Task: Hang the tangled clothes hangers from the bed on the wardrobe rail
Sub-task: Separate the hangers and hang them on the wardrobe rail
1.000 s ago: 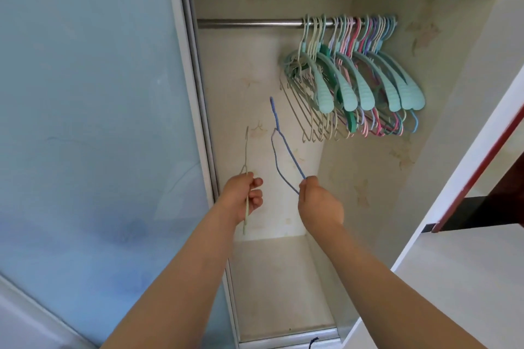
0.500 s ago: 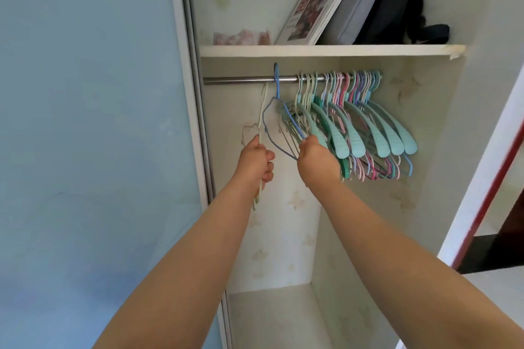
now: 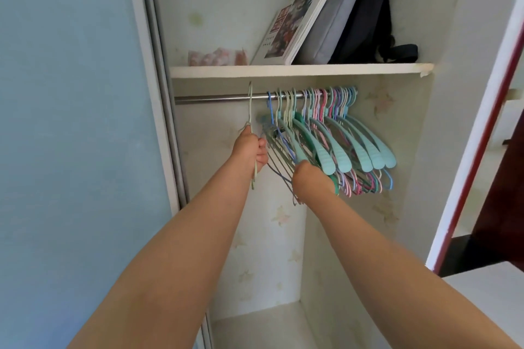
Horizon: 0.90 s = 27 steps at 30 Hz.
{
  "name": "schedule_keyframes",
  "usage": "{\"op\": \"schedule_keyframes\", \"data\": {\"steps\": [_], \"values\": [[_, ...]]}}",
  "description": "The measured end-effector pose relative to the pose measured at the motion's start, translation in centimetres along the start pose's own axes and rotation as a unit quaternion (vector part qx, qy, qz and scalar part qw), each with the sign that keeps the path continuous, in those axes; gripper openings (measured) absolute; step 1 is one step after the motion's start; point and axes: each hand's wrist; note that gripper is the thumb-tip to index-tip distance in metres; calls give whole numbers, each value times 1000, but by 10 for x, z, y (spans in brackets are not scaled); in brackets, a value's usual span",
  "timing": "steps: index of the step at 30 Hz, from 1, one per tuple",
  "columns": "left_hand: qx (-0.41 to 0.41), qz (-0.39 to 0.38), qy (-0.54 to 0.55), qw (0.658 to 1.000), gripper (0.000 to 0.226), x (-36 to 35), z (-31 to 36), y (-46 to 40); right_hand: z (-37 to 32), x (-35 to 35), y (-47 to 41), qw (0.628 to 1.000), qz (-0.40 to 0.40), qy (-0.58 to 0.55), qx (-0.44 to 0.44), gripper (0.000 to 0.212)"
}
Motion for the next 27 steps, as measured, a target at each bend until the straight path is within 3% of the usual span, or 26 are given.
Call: {"op": "schedule_keyframes", "data": {"steps": [3,6,9,11,17,21,24,27], "values": [[25,-8,30,999,57,-9,8,-13,5,3,-2,998,27,-51,-20,27],[67,-24,35,997,50,-12,9,-35,3,9,-4,986,-17,-153,-56,23],[84,-51,13,995,62,-13,3,-48,6,11,7,933,-36,-347,-86,23],[102,-53,-5,993,62,-18,1,-50,11,10,20,910,-35,-403,-85,26],[79,0,-136,988,22,-37,-1,-44,33,-3,56,926,12,-376,-14,49],[-7,97,-331,939,38,-43,-16,-12,55,3,86,925,-31,-376,-49,39],[-203,161,-356,898,38,-57,-41,50,79,19,117,918,-70,-380,-88,22],[-326,71,-300,894,27,-84,-89,114,111,41,157,915,-73,-380,-113,17]]}}
Point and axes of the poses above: each hand's wrist, its own y-axis away from the middle knuckle, its own x-axis out of the back of the hand, z = x × y, and after that the axes turned 15 degrees about -y, right-handed
